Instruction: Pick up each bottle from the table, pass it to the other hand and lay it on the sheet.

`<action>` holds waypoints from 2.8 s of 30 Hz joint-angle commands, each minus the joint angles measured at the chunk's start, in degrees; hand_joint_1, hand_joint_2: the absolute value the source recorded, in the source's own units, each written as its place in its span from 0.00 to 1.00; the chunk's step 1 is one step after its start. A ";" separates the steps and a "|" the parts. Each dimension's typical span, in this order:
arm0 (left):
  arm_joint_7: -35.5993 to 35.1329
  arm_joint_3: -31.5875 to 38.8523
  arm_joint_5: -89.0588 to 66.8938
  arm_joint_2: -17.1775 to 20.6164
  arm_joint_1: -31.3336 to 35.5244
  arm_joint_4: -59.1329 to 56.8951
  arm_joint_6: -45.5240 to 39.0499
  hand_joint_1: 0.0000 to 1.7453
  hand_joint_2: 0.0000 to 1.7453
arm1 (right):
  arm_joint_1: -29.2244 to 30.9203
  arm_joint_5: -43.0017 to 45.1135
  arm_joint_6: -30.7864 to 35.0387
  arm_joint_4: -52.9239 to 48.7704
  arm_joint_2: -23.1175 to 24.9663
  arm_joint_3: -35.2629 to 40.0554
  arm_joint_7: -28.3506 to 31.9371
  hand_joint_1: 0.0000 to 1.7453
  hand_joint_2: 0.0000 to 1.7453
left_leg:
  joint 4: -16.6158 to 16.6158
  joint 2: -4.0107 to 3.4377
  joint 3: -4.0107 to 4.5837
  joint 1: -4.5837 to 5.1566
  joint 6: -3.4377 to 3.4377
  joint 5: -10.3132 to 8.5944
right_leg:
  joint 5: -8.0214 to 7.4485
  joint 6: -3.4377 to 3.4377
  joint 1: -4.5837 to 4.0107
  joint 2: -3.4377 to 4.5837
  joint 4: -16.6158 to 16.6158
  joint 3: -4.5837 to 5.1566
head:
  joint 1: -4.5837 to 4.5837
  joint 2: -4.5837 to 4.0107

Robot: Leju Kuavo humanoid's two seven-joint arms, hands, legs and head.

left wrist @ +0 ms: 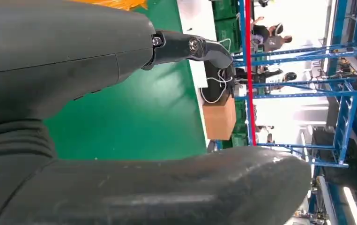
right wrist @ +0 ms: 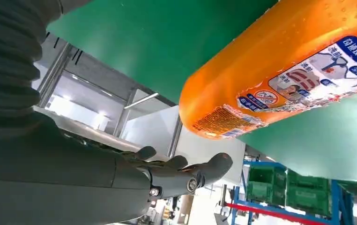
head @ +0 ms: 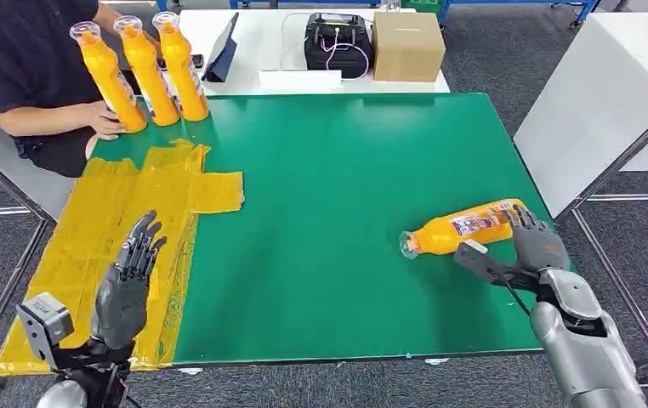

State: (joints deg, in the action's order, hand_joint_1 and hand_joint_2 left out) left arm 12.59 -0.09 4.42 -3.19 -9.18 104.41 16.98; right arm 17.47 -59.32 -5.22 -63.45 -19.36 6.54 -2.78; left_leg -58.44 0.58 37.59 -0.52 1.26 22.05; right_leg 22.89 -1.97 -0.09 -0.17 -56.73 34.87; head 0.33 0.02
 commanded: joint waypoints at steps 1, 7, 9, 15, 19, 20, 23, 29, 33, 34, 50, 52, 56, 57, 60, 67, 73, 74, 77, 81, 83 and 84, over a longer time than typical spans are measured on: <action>-0.32 -0.97 0.64 1.26 0.14 -1.44 0.16 0.00 0.00 | 3.00 -0.05 -0.29 4.69 -0.98 0.48 0.27 0.00 1.00 | 0.05 -0.11 -0.33 0.06 -0.02 0.16 | 0.15 0.00 0.05 0.08 0.04 -0.30 | -0.02 0.00; -0.47 -0.86 1.03 1.23 -0.19 -1.32 0.24 0.00 0.00 | 2.61 -0.05 -0.20 4.40 -1.09 0.15 0.26 0.00 1.00 | 0.05 -0.13 -0.31 0.06 -0.04 0.15 | 0.13 0.01 0.04 0.10 0.03 -0.27 | 0.00 0.00; -0.46 -0.80 1.18 1.28 -0.29 -1.20 0.28 0.00 0.00 | 2.32 -0.03 -0.17 4.52 -1.63 -0.20 0.26 0.00 1.00 | 0.05 -0.10 -0.30 0.05 -0.04 0.14 | 0.13 0.01 0.04 0.06 0.04 -0.28 | 0.00 0.00; -0.52 -0.44 1.56 1.33 -0.84 -0.76 0.08 0.00 0.00 | 1.21 0.12 -0.14 4.77 -3.28 -1.58 0.45 0.00 1.00 | 0.05 -0.04 -0.29 0.05 -0.02 0.14 | 0.14 -0.01 0.04 0.01 0.06 -0.28 | -0.02 0.00; -0.23 -0.04 1.71 1.27 -1.61 -0.57 0.07 0.00 0.00 | 0.12 0.06 0.02 3.61 -3.83 -2.67 0.59 0.00 1.00 | 0.07 -0.06 -0.37 0.07 -0.02 0.19 | 0.18 0.00 0.05 0.03 0.07 -0.36 | -0.02 0.00; -0.21 -0.02 1.72 1.30 -1.57 -0.54 0.08 0.00 0.00 | 0.16 0.06 0.02 3.58 -3.87 -2.70 0.64 0.00 1.00 | 0.06 -0.04 -0.28 0.05 -0.02 0.15 | 0.14 0.00 0.04 0.00 0.06 -0.27 | 0.00 0.00; -0.01 0.02 1.66 1.36 -1.50 -0.10 0.13 0.00 0.00 | 0.77 -0.18 -0.21 3.71 -3.49 -2.59 1.08 0.00 1.00 | 0.06 -0.09 -0.33 0.07 -0.04 0.18 | 0.17 0.01 0.06 0.05 0.05 -0.30 | 0.00 0.00; 0.14 0.60 2.06 1.37 -1.74 0.25 0.25 0.00 0.00 | 2.11 -0.92 -0.54 5.40 -2.25 -1.18 1.26 0.00 1.00 | 0.06 -0.19 -0.30 0.06 -0.04 0.16 | 0.10 0.02 0.04 0.15 0.06 -0.25 | 0.00 0.00; 0.24 1.07 2.18 1.38 -1.73 -0.25 0.45 0.00 0.00 | 3.26 -1.17 -0.61 5.92 -1.69 -0.50 1.12 0.00 1.00 | 0.03 -0.18 -0.16 0.04 -0.02 0.11 | 0.05 0.01 0.02 0.16 0.04 -0.13 | 0.00 0.00; 0.25 1.10 2.18 1.34 -1.75 -0.32 0.51 0.00 0.00 | 3.53 -1.28 -0.56 5.93 -1.57 -0.36 0.96 0.00 1.00 | 0.06 -0.28 -0.30 0.06 -0.03 0.18 | 0.09 0.01 0.04 0.25 0.07 -0.24 | -0.02 0.00; 0.49 2.26 2.86 1.20 -0.64 -1.96 1.54 0.00 0.00 | 8.28 -3.67 -0.15 11.99 -0.77 0.35 -1.82 0.00 1.00 | 0.10 -0.32 -0.44 0.09 -0.05 0.22 | 0.14 0.02 0.06 0.28 0.09 -0.36 | 0.00 0.00; 0.18 2.29 3.25 1.42 0.19 -2.78 1.78 0.00 0.00 | 10.43 -3.90 -0.26 14.25 -0.44 0.53 -2.05 0.00 1.00 | 0.06 -0.29 -0.27 0.08 -0.03 0.15 | 0.07 0.01 0.05 0.25 0.04 -0.21 | -0.02 0.00; 0.17 2.21 3.48 1.73 1.42 -2.73 2.00 0.00 0.00 | 12.61 -4.13 -0.48 16.36 0.69 1.15 -2.23 0.00 1.00 | 0.05 -0.17 -0.14 0.06 -0.02 0.06 | 0.01 0.01 0.04 0.15 0.04 -0.09 | -0.02 0.00; 0.04 2.24 3.58 1.72 1.53 -2.70 1.97 0.00 0.00 | 12.84 -4.12 -0.50 16.67 0.83 1.21 -2.21 0.00 1.00 | 0.08 -0.26 -0.27 0.08 -0.04 0.11 | 0.05 0.02 0.06 0.23 0.06 -0.20 | -0.02 0.00; -0.23 2.14 3.82 1.82 1.69 -2.52 1.99 0.00 0.00 | 13.72 -4.29 -0.52 17.99 1.32 1.62 -2.19 0.00 1.00 | 0.05 -0.18 -0.17 0.05 -0.02 0.07 | 0.02 0.01 0.03 0.16 0.04 -0.12 | 0.00 0.00; -0.72 1.53 4.11 2.03 2.64 -3.34 2.05 0.00 0.00 | 16.94 -4.68 -1.13 20.93 4.18 3.24 -2.38 0.00 1.00 | 0.13 -0.42 -0.56 0.12 -0.07 0.24 | 0.17 0.03 0.09 0.35 0.07 -0.44 | -0.02 0.00; -0.85 1.40 4.36 1.93 2.79 -3.57 1.90 0.00 0.00 | 17.47 -4.84 -0.78 23.44 6.04 4.58 -2.29 0.00 1.00 | 0.09 -0.23 -0.30 0.06 -0.03 0.11 | 0.07 0.01 0.04 0.19 0.05 -0.24 | 0.00 0.00; -0.85 1.40 4.39 1.90 2.71 -3.56 1.91 0.00 0.00 | 17.28 -4.80 -0.81 23.68 6.44 4.76 -2.26 0.00 1.00 | 0.10 -0.28 -0.39 0.07 -0.04 0.15 | 0.10 0.02 0.04 0.24 0.06 -0.32 | -0.02 0.00; -0.89 1.51 4.58 1.73 2.74 -3.63 1.83 0.00 0.00 | 17.11 -4.80 -0.78 24.28 7.40 5.56 -1.99 0.00 1.00 | 0.08 -0.23 -0.26 0.05 -0.02 0.10 | 0.05 0.01 0.02 0.20 0.06 -0.21 | -0.02 0.00; -1.00 1.79 4.84 1.61 2.51 -3.43 1.97 0.00 0.00 | 16.81 -4.60 -1.44 23.42 7.32 7.06 -1.56 0.00 1.00 | 0.07 -0.18 -0.22 0.05 -0.03 0.09 | 0.07 0.01 0.03 0.15 0.03 -0.17 | -0.02 0.00; -1.06 1.74 4.87 1.56 2.64 -3.47 1.99 0.00 0.00 | 16.91 -4.30 -1.81 23.53 7.26 7.03 -1.74 0.00 1.00 | 0.07 -0.16 -0.24 0.07 -0.03 0.10 | 0.09 0.01 0.04 0.12 0.02 -0.20 | 0.00 0.00; -1.06 1.74 4.87 1.56 2.64 -3.47 1.99 0.00 0.00 | 16.91 -4.30 -1.81 23.53 7.26 7.03 -1.74 0.00 1.00 | 0.05 -0.12 -0.15 0.05 -0.01 0.06 | 0.05 0.00 0.03 0.10 0.01 -0.11 | -0.02 0.00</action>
State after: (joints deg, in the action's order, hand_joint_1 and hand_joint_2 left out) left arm 11.93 0.94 9.20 -1.95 -7.82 104.41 18.73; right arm 31.64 -64.11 -5.88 -44.70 -14.01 10.91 -4.66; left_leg -58.44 0.59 37.64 -0.50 1.26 22.03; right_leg 22.89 -1.98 -0.09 -0.19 -56.75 34.92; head 0.31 0.02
